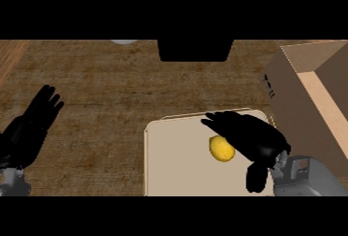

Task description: Pick the lemon from the tray and place it in the cardboard box

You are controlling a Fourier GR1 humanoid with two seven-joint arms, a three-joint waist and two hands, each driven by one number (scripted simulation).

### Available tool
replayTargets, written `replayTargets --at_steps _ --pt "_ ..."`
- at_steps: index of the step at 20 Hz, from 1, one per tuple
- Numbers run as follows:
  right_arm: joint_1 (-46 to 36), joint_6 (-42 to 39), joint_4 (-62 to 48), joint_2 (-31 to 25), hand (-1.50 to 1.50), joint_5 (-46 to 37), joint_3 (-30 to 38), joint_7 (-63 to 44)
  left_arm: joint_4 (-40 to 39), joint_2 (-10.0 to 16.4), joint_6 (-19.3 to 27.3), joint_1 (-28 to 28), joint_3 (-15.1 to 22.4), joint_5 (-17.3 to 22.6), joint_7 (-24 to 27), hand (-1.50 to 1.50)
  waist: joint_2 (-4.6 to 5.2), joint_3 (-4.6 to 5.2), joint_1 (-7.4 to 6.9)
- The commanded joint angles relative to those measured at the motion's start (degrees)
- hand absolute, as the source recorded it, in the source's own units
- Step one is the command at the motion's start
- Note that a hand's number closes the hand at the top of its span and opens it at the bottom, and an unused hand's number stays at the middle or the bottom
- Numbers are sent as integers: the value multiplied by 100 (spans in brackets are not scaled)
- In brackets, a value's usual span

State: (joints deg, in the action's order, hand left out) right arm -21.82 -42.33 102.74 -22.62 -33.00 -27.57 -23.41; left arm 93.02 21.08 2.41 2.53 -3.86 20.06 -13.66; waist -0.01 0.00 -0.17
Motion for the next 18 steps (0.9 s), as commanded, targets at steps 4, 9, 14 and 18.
replayTargets --at_steps 4,9,14,18 --pt "-385 -291 -425 382 -150 -565 126 291 -352 -93 -239 261 -193 -198 43 0 5 1 -2" --pt "233 66 -376 622 -150 -1284 -256 359 -207 -310 -373 -8 -217 -310 165 0 1 0 6" --pt "188 183 -822 589 -150 -1613 -53 814 230 -572 -131 -221 -147 -562 -14 0 1 -1 -4" --pt "-6 -100 -943 978 -150 -1809 4 472 710 -487 -432 -627 -286 -436 -138 0 -3 0 -27"
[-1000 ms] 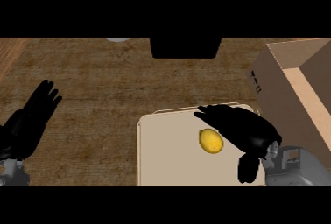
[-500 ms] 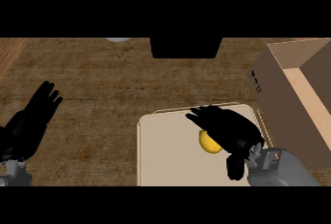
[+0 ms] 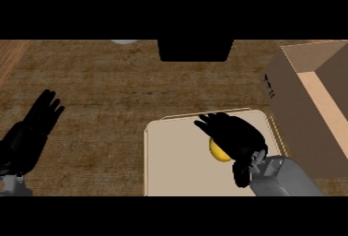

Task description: Pick the lemon from the tray and place it in the cardboard box

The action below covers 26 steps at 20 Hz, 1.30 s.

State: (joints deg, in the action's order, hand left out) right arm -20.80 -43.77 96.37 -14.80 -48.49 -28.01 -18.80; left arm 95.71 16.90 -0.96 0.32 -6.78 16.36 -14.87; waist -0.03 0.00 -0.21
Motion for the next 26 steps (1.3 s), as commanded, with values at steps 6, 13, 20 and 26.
replayTargets --at_steps 6,13,20,26 --pt "68 328 -643 -47 -150 -679 77 602 -448 -166 -250 185 -199 -129 248 0 8 0 3" --pt "211 -335 -231 381 -150 -907 77 233 -399 -131 -374 308 -394 -124 -53 0 2 1 19" --pt "63 236 -1126 230 -150 -1347 254 968 -44 -211 -463 118 -438 -146 -206 0 1 0 2" --pt "199 517 -1521 745 -150 -1746 93 833 124 -333 -429 107 -462 -252 -217 0 1 -1 -4"
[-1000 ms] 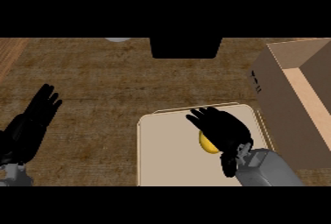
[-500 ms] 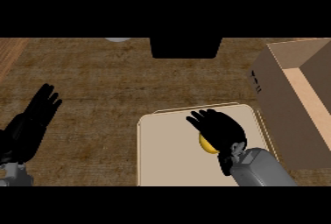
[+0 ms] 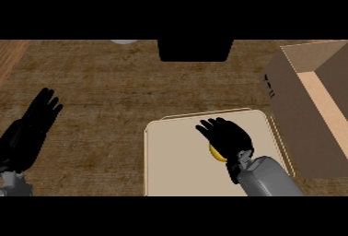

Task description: Pick the lemon from the tray and place it in the cardboard box

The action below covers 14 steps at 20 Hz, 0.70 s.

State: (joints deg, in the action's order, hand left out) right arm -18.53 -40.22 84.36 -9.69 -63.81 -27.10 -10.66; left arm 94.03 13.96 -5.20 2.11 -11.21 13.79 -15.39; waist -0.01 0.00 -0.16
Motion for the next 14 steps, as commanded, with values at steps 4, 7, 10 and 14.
replayTargets --at_steps 4,7,10,14 --pt "-319 -241 -190 0 -150 -212 326 251 -380 -197 71 272 28 -176 102 0 1 1 10" --pt "-87 459 -215 -168 150 -177 285 909 -460 36 -333 79 -216 -7 364 0 2 0 7" --pt "163 566 23 55 150 -378 48 764 612 -239 45 -333 115 -211 -261 0 -8 -1 -3" --pt "-129 777 -534 110 150 -509 316 1167 267 -152 -177 -177 -111 -21 -241 0 -1 -1 -3"
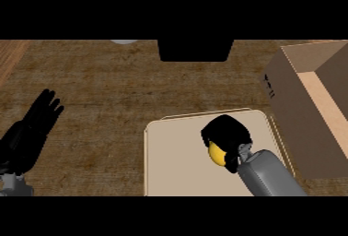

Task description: Pick the lemon from the tray and place it in the cardboard box

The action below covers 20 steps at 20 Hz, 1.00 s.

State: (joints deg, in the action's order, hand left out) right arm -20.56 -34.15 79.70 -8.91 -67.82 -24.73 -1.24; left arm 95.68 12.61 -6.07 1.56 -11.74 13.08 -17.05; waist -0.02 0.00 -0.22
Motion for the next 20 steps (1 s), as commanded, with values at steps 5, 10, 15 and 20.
replayTargets --at_steps 5,10,15,20 --pt "-91 220 -111 -20 150 -241 187 536 81 30 65 191 -79 -118 -204 0 1 -1 5" --pt "-263 781 -845 866 150 40 2235 -2119 -20 79 -112 75 -150 36 2 0 66 -11 -9" --pt "-1147 1818 -1464 883 150 -204 2926 -3479 -89 -141 6 162 128 -195 82 0 82 -7 -144" --pt "-1906 2338 -1525 889 150 -208 2373 -4126 -159 4 85 431 -52 -170 -52 0 17 -1 -60"
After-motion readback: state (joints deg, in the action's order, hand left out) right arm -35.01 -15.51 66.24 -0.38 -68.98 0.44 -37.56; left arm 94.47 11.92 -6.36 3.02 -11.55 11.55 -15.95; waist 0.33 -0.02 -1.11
